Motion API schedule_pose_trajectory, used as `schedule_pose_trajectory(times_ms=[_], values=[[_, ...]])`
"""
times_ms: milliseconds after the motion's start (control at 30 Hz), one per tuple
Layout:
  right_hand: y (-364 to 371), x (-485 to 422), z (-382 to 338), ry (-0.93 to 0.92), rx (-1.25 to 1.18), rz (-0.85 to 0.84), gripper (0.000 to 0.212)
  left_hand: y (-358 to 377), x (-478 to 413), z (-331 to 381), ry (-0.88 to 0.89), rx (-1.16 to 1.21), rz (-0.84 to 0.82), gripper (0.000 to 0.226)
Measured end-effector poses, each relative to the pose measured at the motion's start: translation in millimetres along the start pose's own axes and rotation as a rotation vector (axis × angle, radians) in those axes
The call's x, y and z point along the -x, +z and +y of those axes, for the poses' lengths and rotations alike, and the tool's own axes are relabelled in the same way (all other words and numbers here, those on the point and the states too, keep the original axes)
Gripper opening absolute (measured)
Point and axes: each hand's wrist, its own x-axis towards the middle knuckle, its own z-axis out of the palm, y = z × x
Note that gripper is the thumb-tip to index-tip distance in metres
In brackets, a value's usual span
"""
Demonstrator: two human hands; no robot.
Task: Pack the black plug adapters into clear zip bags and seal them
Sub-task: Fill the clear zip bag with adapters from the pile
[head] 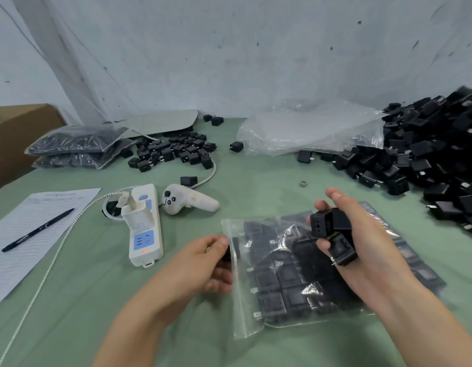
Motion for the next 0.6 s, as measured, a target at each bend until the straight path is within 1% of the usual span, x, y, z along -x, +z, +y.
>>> schedule_pose_trajectory(times_ms=[67,167,267,367,467,533,600], values=[[-2,1,1,0.003,-0.014,-0.002,0.011,0,2,2,0.002,0.071,-0.079,0.028],[-3,1,2,0.011,-0.016,-0.003,0.011,4,1,0,-0.033,0.082,-0.101,0.033],[-4,1,2,0.023,-0.021,-0.011,0.011,12,-4,-2,-0.011,0.042,-0.048,0.028],[-3,2,2,0.041,-0.030,-0.023,0.009,21,-10,-4,0.087,-0.036,0.029,0.019],[-2,1,4,0.048,-0.028,-0.020,0.013,27,-10,-6,0.130,-0.097,0.081,0.020],[-2,2,4,0.050,-0.028,-0.019,0.016,24,-11,-5,0.100,-0.067,0.087,0.020],[-3,2,3,0.054,-0.029,-0.026,0.015,15,-13,-2,0.072,0.064,0.150,0.018]])
